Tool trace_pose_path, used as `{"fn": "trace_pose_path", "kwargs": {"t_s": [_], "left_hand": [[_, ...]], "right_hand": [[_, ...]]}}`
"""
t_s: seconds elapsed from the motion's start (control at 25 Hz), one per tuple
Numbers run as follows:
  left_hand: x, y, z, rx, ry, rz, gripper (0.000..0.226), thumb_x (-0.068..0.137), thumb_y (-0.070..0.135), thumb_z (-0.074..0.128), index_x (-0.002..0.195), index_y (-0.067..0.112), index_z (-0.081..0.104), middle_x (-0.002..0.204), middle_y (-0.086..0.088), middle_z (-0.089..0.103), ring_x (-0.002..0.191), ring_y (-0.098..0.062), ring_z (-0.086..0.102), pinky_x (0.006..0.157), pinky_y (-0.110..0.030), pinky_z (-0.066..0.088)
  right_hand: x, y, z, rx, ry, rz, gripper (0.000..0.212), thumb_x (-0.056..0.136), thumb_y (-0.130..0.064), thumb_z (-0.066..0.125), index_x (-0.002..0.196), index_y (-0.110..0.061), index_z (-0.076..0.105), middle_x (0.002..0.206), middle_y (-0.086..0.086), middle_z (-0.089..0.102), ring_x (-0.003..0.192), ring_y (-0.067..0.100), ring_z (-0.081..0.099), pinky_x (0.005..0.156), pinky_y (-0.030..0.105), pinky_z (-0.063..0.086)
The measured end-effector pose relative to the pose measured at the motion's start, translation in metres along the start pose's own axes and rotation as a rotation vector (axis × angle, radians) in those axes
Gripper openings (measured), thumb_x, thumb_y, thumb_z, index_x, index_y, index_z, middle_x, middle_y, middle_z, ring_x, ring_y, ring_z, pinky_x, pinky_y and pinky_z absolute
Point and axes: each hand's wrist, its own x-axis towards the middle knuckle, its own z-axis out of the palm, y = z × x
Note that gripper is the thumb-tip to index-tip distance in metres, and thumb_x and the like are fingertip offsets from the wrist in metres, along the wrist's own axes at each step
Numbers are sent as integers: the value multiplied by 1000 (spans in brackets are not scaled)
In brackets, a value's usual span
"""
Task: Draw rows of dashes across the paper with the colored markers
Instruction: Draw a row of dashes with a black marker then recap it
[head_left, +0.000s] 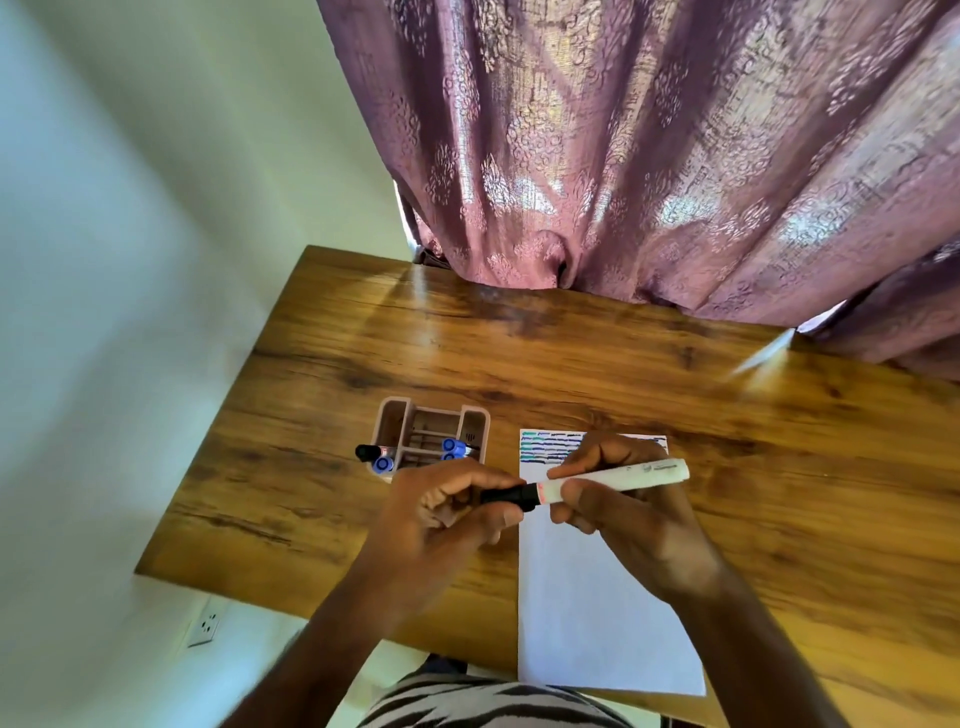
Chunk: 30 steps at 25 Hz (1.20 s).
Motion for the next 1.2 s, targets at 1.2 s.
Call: {"fn": "trace_pose_path", "kwargs": {"t_s": [1.2], "left_hand": [[6, -49, -92, 178, 790, -111, 27, 88, 5, 73, 92, 32, 69, 91, 13, 72, 80, -7, 68, 67, -21, 53]], "right_hand": [[133, 42, 98, -999, -209, -181, 21, 93, -18, 69, 113, -24, 67, 102, -8, 74, 91, 6, 69, 80, 27, 59]]}}
